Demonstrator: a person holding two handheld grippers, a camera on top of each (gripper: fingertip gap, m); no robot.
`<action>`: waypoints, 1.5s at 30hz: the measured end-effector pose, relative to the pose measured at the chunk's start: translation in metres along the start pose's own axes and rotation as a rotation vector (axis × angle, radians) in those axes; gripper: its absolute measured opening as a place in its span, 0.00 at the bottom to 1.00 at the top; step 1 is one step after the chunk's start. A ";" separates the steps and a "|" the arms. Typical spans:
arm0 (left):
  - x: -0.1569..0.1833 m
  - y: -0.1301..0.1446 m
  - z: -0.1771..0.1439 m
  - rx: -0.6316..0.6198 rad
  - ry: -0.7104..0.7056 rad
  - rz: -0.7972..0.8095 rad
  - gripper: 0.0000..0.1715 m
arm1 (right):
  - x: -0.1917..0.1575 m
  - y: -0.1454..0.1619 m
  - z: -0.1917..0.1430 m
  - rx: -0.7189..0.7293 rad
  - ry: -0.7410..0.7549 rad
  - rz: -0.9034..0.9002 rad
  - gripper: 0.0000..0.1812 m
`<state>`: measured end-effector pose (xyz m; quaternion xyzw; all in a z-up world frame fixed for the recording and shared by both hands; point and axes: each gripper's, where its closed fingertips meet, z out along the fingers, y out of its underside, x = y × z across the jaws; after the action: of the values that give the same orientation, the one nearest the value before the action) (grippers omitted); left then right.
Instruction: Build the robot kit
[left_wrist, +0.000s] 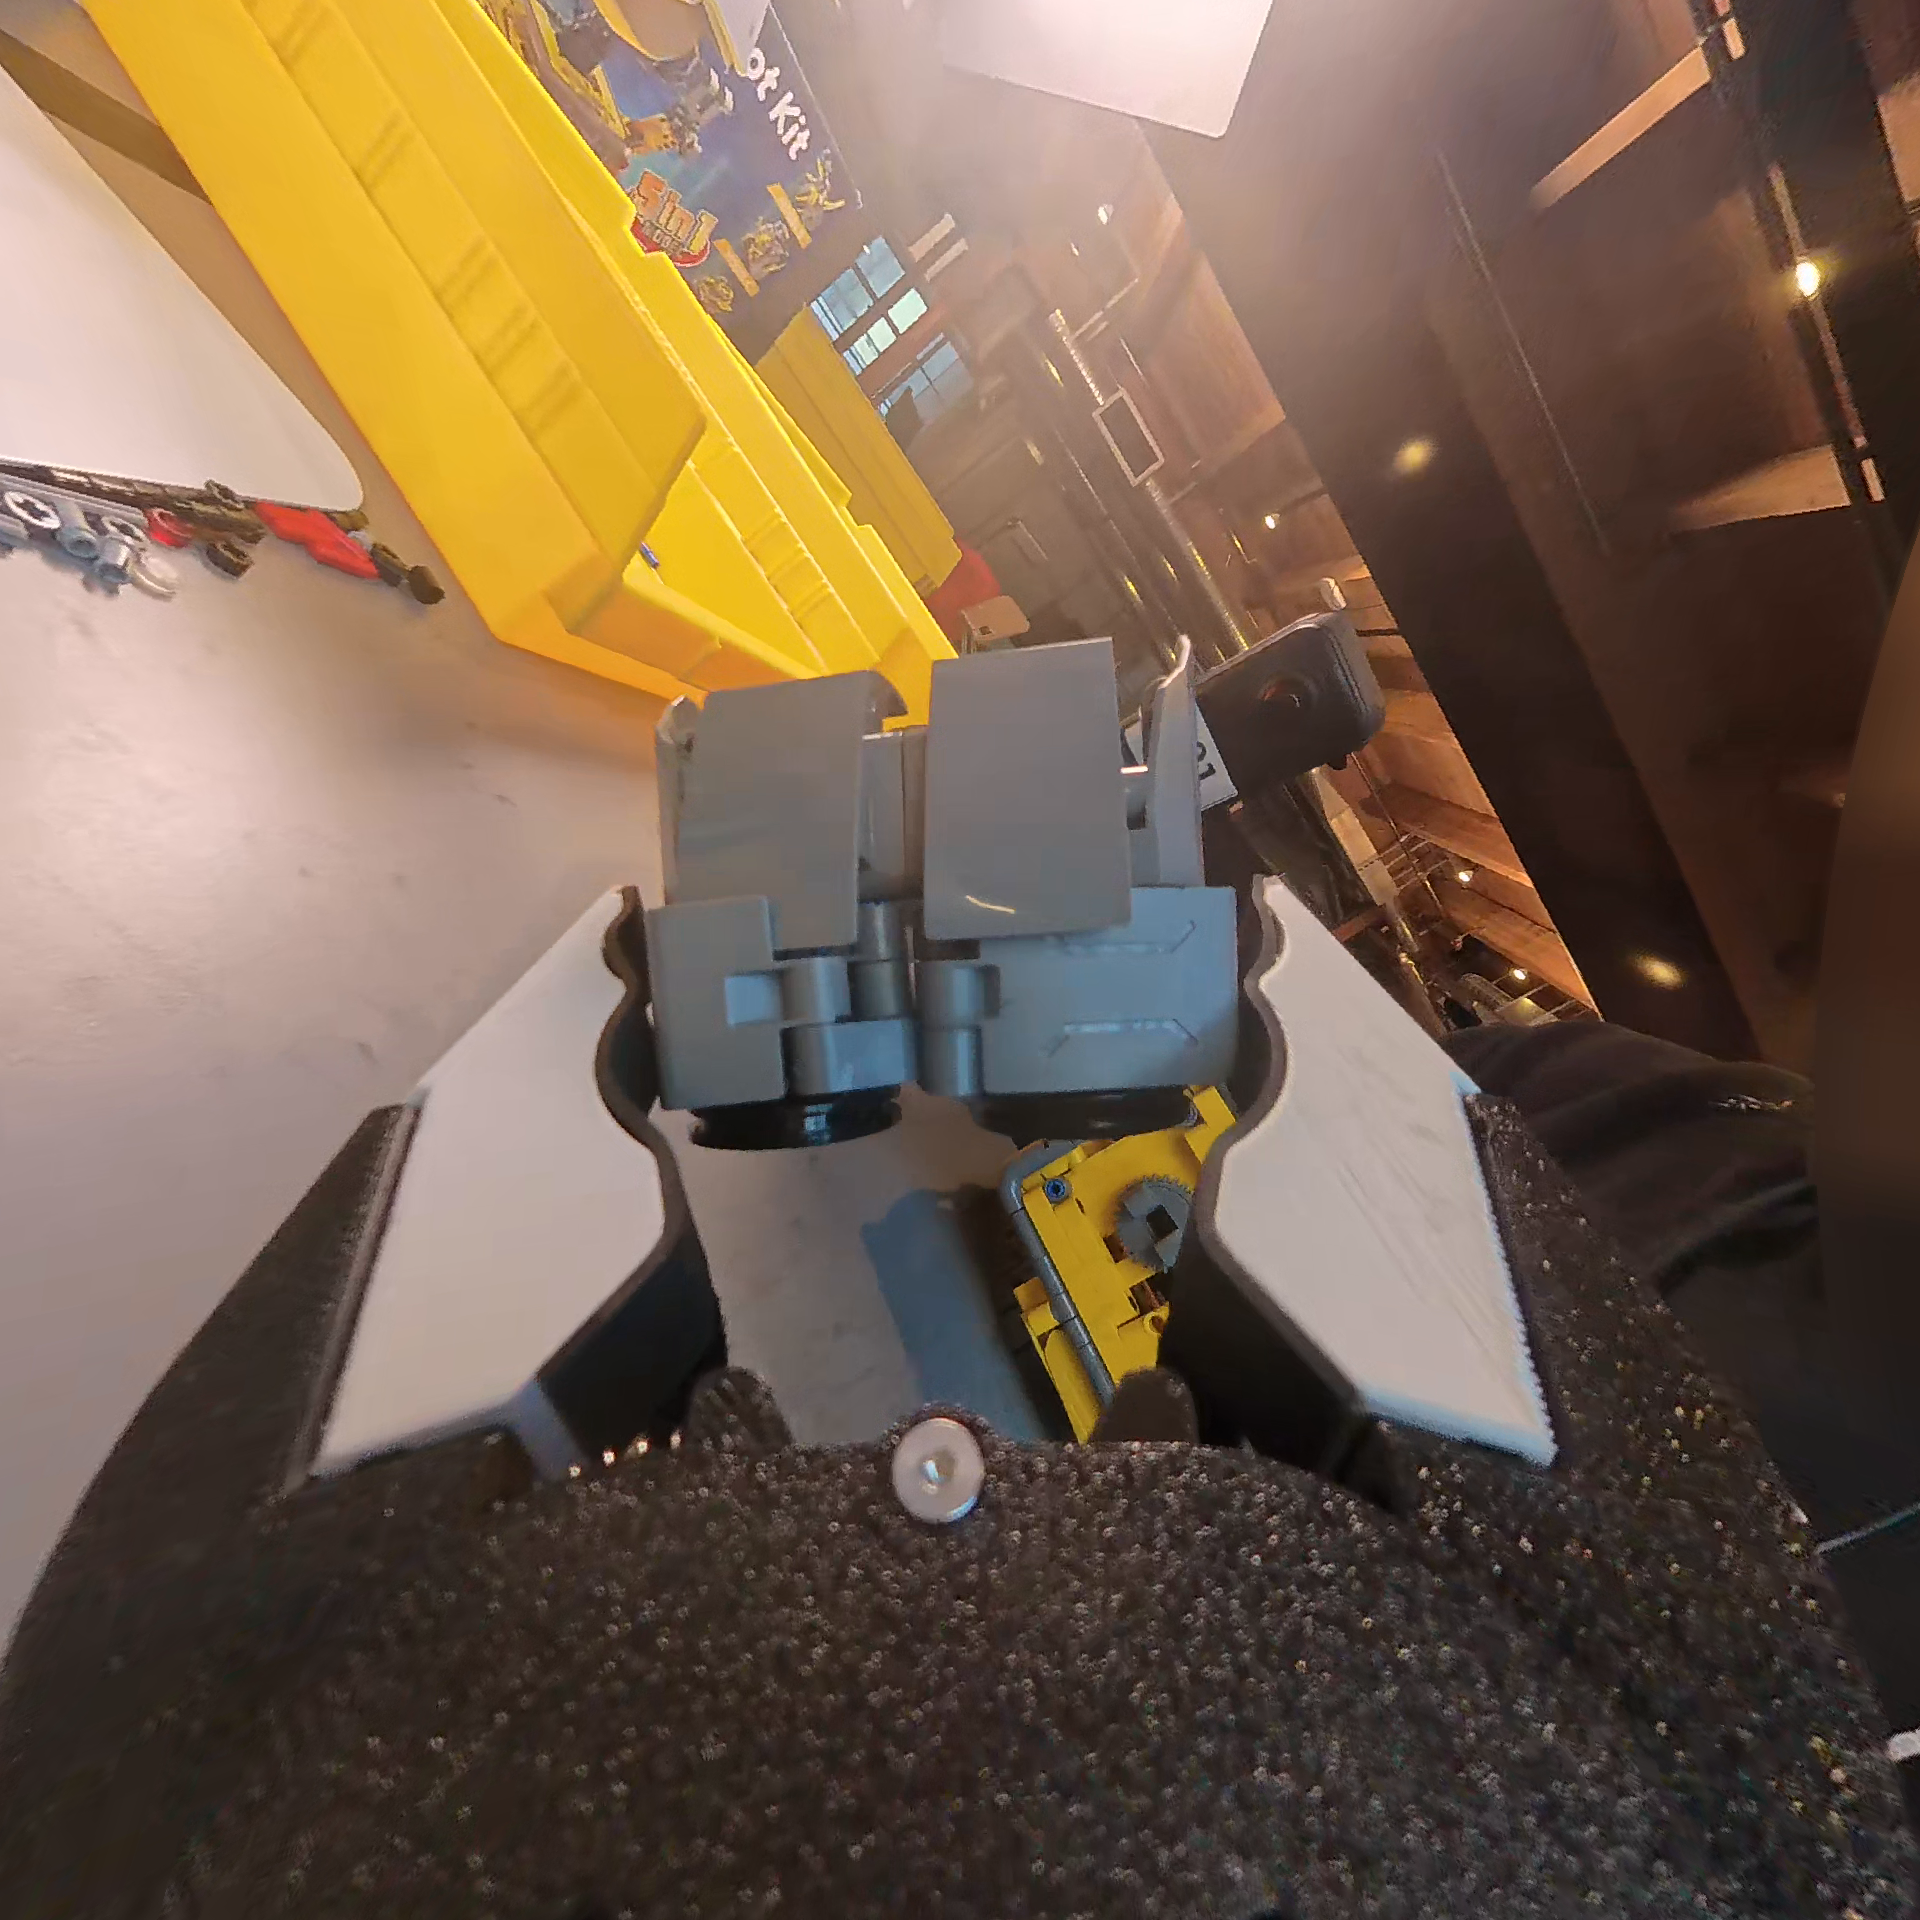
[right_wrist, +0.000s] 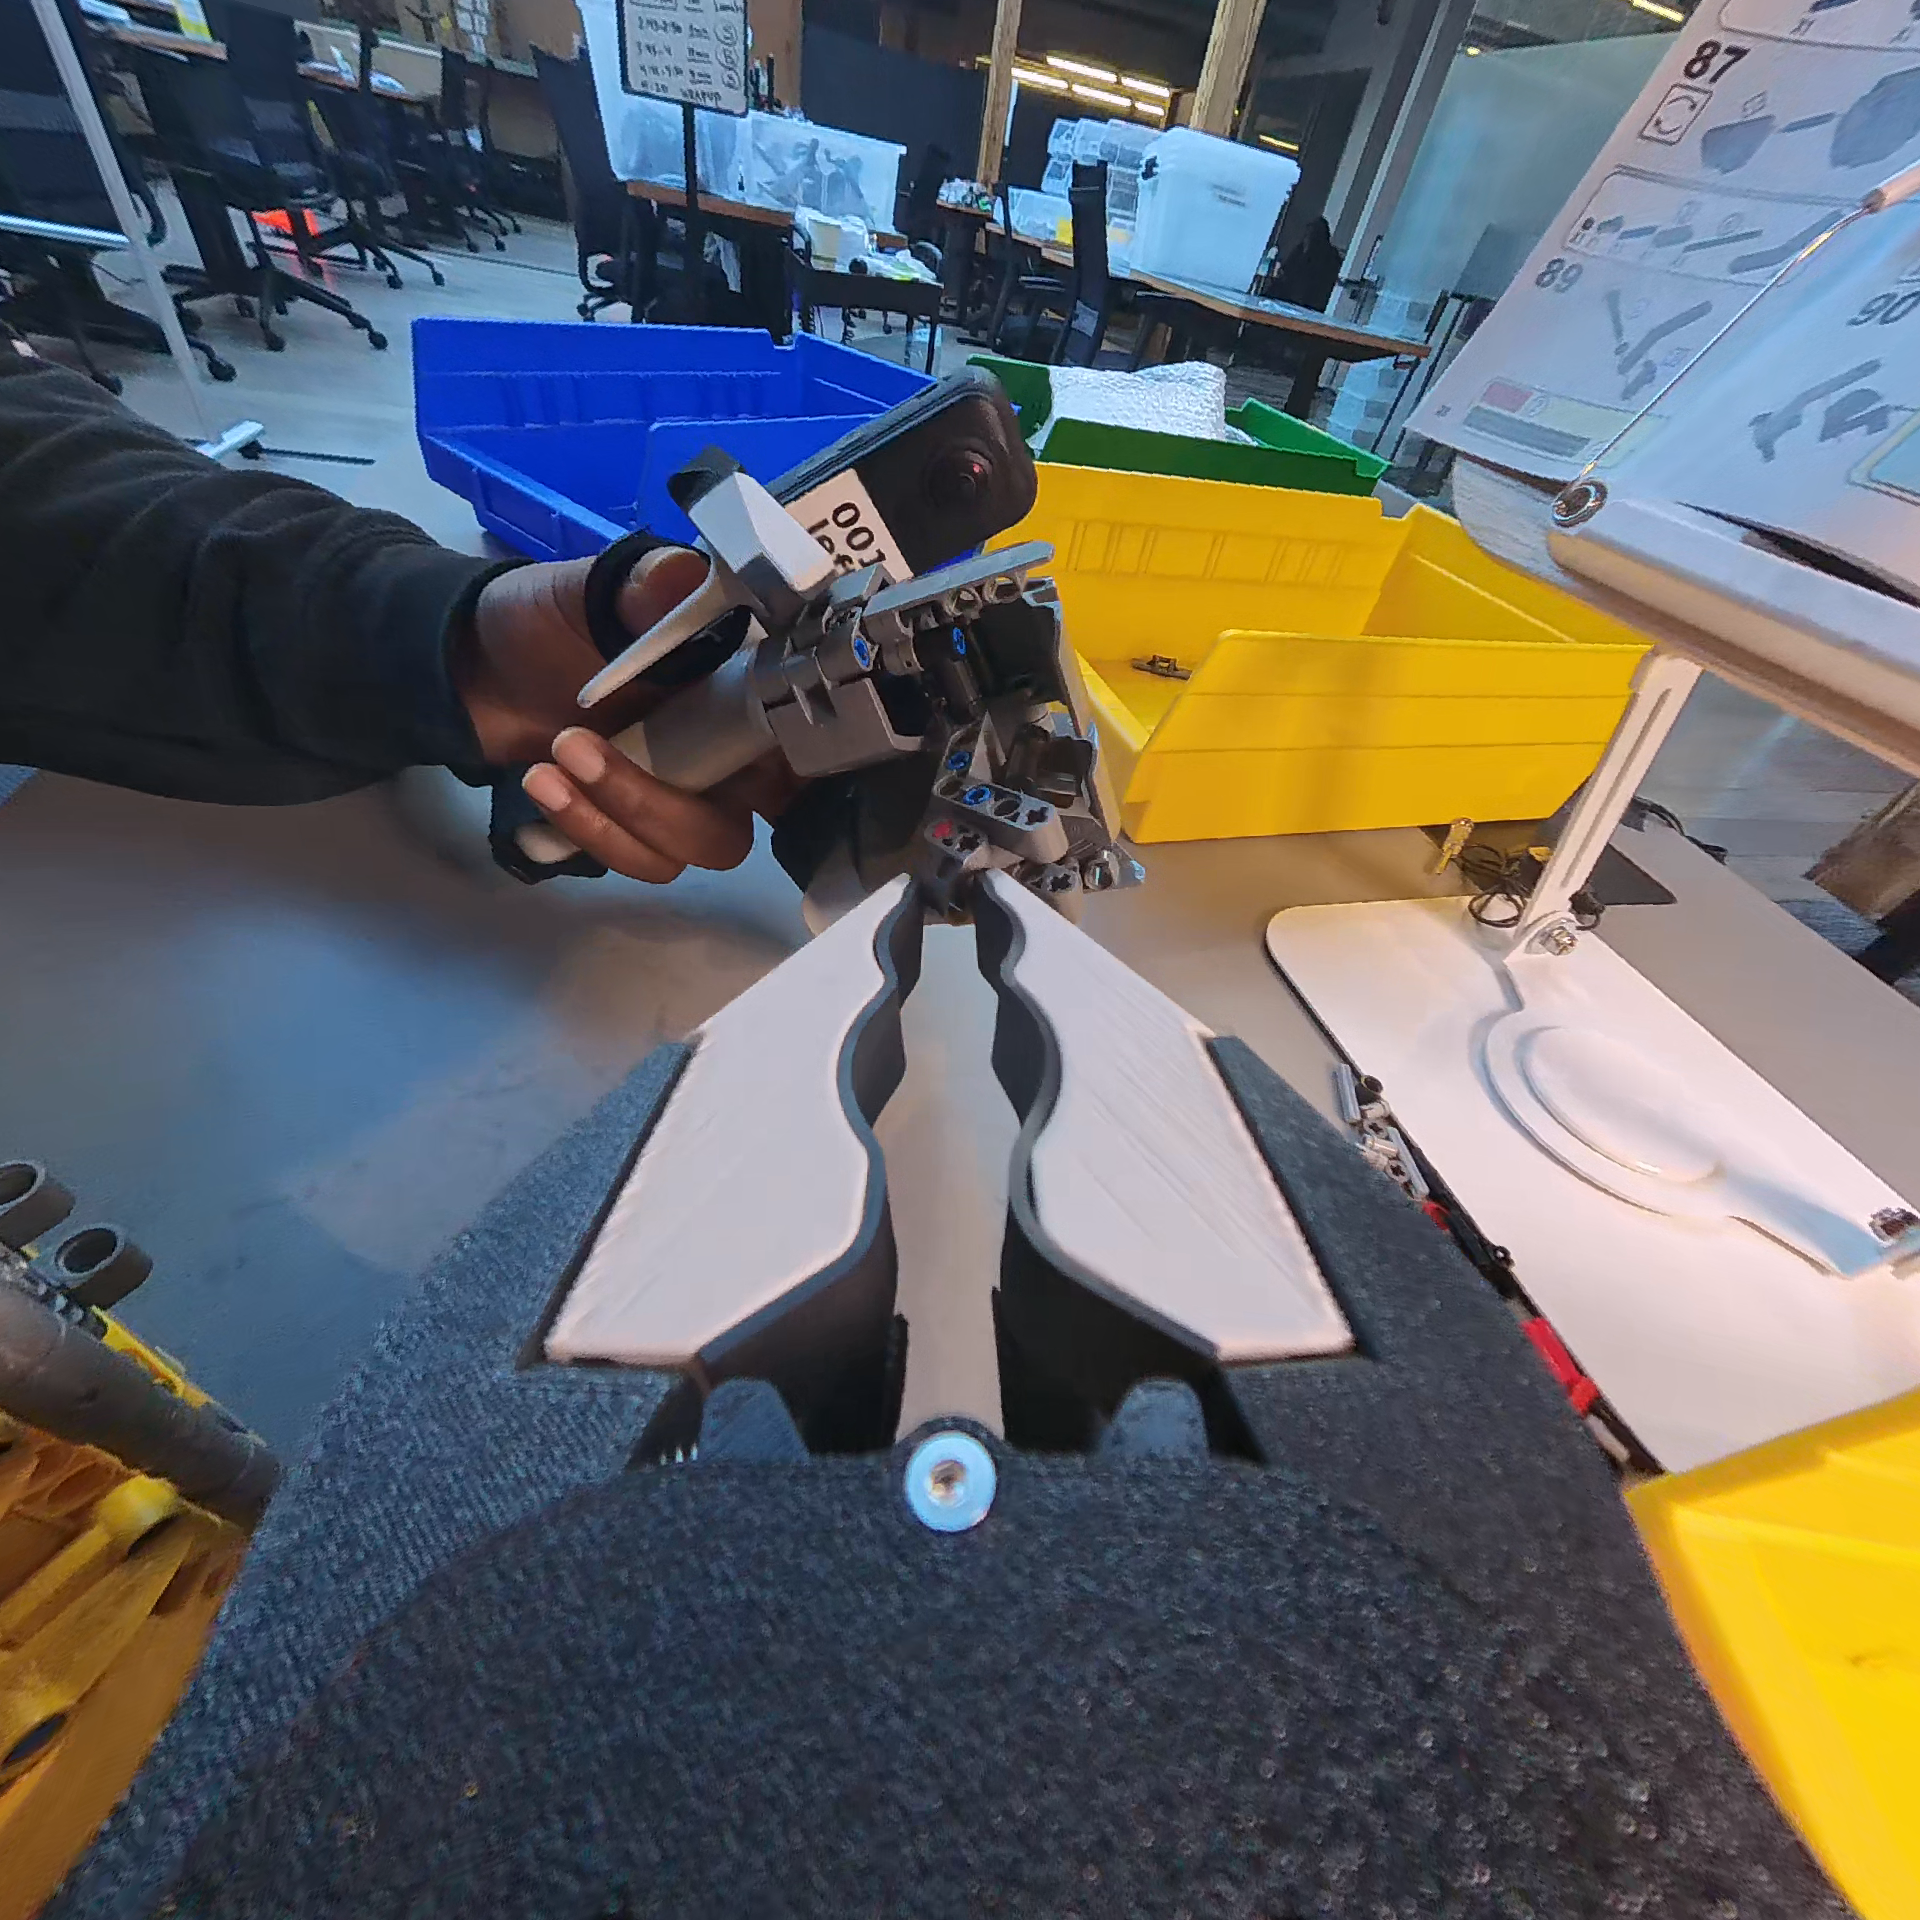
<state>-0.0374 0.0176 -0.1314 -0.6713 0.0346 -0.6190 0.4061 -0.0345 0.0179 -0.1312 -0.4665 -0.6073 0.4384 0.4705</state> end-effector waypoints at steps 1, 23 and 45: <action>0.000 0.000 0.000 -0.001 -0.002 0.002 0.65 | 0.000 0.000 0.000 -0.003 0.004 -0.010 0.05; 0.013 0.001 0.002 -0.061 -0.130 0.468 0.65 | -0.005 -0.013 -0.005 0.081 0.030 -0.114 0.05; 0.003 0.002 0.001 -0.029 -0.031 0.092 0.65 | -0.003 -0.002 -0.001 0.027 0.037 -0.115 0.06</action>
<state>-0.0354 0.0155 -0.1300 -0.6845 0.0681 -0.5886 0.4247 -0.0337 0.0150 -0.1291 -0.4326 -0.6184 0.4103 0.5121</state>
